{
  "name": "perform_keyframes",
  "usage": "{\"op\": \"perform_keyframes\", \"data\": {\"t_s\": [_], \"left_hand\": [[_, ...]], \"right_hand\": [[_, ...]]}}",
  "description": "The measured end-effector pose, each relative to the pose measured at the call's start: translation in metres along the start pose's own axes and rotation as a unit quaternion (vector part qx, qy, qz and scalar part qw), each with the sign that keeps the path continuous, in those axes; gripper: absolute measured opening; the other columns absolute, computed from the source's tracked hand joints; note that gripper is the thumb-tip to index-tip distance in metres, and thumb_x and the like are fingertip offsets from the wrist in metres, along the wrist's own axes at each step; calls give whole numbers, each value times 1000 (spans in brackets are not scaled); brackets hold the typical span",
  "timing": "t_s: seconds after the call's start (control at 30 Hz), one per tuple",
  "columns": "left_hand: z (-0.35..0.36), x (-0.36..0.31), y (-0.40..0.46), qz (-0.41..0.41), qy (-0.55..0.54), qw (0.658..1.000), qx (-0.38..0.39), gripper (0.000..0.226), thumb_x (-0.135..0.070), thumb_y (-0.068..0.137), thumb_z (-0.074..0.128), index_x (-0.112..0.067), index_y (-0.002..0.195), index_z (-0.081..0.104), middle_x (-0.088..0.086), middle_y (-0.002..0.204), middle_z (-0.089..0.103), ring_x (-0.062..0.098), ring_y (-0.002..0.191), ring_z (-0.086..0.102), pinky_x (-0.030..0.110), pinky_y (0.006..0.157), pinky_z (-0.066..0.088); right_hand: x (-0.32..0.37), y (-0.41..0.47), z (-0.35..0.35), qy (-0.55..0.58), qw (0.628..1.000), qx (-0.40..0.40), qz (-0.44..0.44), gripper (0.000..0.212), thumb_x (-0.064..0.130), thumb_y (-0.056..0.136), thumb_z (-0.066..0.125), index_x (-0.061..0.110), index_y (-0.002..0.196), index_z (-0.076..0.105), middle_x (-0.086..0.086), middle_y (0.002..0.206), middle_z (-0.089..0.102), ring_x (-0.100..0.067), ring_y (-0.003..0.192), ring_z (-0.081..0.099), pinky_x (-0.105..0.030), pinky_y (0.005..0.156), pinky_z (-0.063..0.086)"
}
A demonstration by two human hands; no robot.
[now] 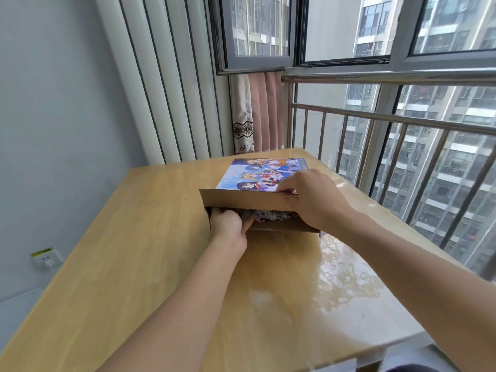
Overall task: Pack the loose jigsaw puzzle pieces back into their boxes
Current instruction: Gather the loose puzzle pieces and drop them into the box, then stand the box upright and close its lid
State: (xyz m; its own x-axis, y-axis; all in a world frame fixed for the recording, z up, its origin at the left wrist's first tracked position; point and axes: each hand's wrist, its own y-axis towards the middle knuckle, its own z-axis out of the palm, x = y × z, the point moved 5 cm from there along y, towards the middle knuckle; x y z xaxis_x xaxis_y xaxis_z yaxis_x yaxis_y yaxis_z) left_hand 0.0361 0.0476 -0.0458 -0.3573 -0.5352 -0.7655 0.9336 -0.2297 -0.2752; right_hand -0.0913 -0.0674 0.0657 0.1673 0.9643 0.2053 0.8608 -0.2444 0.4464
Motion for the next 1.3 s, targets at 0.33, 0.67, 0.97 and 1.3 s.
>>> {"op": "perform_keyframes", "data": {"t_s": [0.33,0.67,0.97,1.3], "left_hand": [[-2,-24,-18,60,242,939,237,59,18,95,38,-17,142,44,-6,138,53,9,132,46,27,112,36],[23,-114,-40,581,637,494,115,42,-33,65,91,-24,102,74,0,104,50,20,96,47,38,87,49],[98,-217,-45,597,410,673,148,68,-25,71,89,-22,117,40,3,133,45,16,118,53,24,91,53],[99,-217,-32,498,430,727,196,72,-47,70,72,-32,132,38,-3,139,52,19,114,60,46,83,60]], "right_hand": [[-3,11,-8,30,999,-34,5,26,7,87,57,20,95,78,-4,90,74,-30,85,61,-43,73,55],[7,38,-54,3,991,-133,-26,33,0,91,49,20,89,76,-3,76,71,-26,69,62,-41,67,55],[22,94,-162,11,956,-288,-61,28,1,93,52,16,93,76,-2,81,73,-22,72,63,-37,75,53],[-52,86,-142,153,911,-354,145,74,53,82,72,24,140,36,-5,148,40,-25,137,39,-45,116,31]]}}
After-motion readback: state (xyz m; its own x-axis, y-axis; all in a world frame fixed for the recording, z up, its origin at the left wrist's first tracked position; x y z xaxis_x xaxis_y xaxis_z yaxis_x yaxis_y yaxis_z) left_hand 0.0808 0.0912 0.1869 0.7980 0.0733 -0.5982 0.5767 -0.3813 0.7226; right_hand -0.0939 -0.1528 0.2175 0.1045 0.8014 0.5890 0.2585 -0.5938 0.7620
